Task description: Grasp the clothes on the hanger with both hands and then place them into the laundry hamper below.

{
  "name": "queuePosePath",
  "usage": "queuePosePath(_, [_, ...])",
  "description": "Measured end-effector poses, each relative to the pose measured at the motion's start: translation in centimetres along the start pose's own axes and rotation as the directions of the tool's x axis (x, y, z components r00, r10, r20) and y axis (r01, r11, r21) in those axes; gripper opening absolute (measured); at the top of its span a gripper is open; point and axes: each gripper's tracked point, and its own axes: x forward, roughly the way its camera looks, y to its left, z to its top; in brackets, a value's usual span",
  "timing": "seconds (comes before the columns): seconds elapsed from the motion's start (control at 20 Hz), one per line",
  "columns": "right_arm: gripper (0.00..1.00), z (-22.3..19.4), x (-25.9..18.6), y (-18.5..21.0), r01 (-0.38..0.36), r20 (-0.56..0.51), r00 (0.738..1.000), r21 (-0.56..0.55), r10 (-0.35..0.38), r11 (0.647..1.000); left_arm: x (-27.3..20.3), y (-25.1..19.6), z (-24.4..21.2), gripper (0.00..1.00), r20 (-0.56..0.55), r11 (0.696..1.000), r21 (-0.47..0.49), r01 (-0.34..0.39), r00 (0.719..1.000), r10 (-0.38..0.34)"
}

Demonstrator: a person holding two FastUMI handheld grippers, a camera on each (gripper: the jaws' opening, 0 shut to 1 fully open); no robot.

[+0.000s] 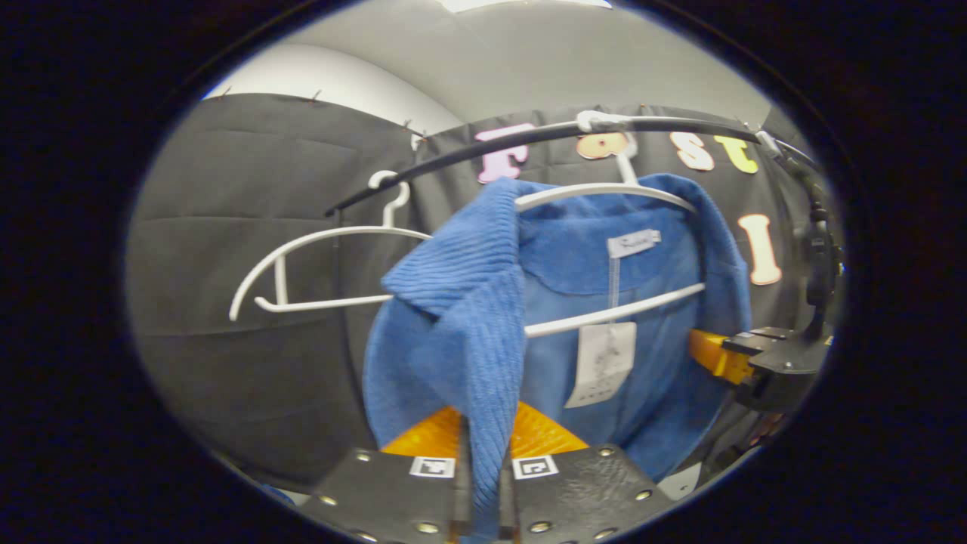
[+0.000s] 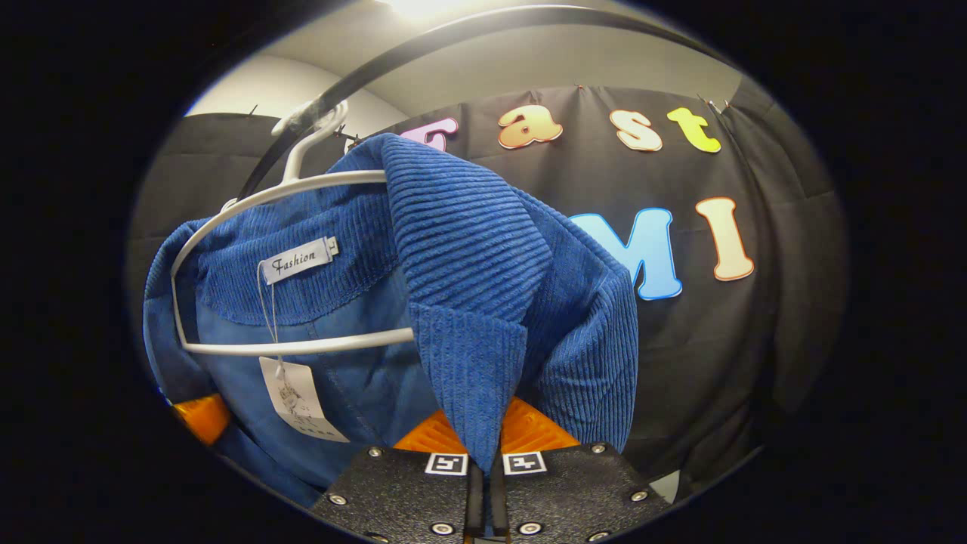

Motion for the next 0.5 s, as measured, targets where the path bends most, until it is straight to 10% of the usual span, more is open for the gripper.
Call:
queuePosePath(0.1, [0.02, 1.1, -0.2, -1.1, 0.034, 0.045, 0.998, -0.033, -0.032, 0.999, -0.6, -1.0, 0.8, 0.01, 0.021, 0.999, 0.008, 0.036, 0.999, -0.036])
queuePosePath(0.5, [0.01, 4.5, -3.4, -5.1, 0.100, 0.163, 0.982, 0.005, -0.100, 0.995, -3.6, 2.2, 5.5, 0.01, 0.142, 0.997, 0.063, 0.040, 0.989, -0.048])
